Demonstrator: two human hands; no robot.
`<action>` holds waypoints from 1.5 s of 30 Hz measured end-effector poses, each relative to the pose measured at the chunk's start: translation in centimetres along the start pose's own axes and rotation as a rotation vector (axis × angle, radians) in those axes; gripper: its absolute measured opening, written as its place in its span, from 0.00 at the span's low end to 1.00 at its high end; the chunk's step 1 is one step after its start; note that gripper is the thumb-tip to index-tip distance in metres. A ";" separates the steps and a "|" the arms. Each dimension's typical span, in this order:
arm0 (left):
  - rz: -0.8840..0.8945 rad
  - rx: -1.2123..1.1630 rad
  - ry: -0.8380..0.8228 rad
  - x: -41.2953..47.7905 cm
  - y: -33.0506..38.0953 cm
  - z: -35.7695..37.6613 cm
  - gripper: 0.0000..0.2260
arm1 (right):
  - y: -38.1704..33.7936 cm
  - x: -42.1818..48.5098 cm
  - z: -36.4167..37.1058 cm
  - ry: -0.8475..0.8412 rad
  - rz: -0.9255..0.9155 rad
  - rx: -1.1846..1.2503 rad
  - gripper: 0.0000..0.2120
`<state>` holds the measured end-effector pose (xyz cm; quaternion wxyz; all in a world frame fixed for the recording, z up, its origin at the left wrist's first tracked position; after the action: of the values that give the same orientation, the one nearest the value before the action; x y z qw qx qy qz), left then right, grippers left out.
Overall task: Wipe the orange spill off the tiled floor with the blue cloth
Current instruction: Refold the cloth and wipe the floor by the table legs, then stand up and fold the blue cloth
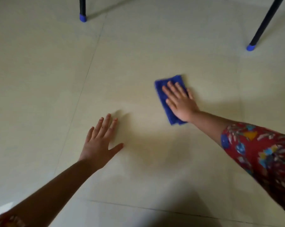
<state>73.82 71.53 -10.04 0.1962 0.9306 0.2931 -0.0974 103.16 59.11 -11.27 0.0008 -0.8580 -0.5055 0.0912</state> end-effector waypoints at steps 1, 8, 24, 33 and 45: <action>-0.031 -0.026 0.029 -0.5 -1.0 -0.1 0.38 | -0.4 1.6 -0.3 0.029 0.158 0.036 0.26; -0.125 -0.097 0.119 -4.7 -6.1 -0.1 0.31 | -23.1 -3.0 3.3 0.123 -0.186 0.127 0.25; 0.286 0.101 -0.060 -6.0 3.9 5.6 0.30 | 0.3 -34.4 6.3 0.143 1.161 0.283 0.34; -0.053 -0.232 -0.016 -10.3 -1.6 3.9 0.27 | -19.7 -24.0 6.9 0.147 0.556 0.250 0.28; -0.513 -0.722 -0.271 -12.2 -0.9 -9.1 0.14 | -20.1 -19.5 -4.1 0.205 0.880 2.322 0.18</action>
<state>64.01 69.87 1.58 0.5140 0.6790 0.5007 -0.1553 77.14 52.43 -2.30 0.7668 -0.4498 0.2065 0.4088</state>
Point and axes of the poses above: each hand's wrist, its own x-axis towards the middle knuckle, its own z-axis out of the palm, y = z × x, the point moved 7 cm from there along x, towards the middle knuckle, and after that the axes turned 4 degrees about -z, right-handed, at the moved point
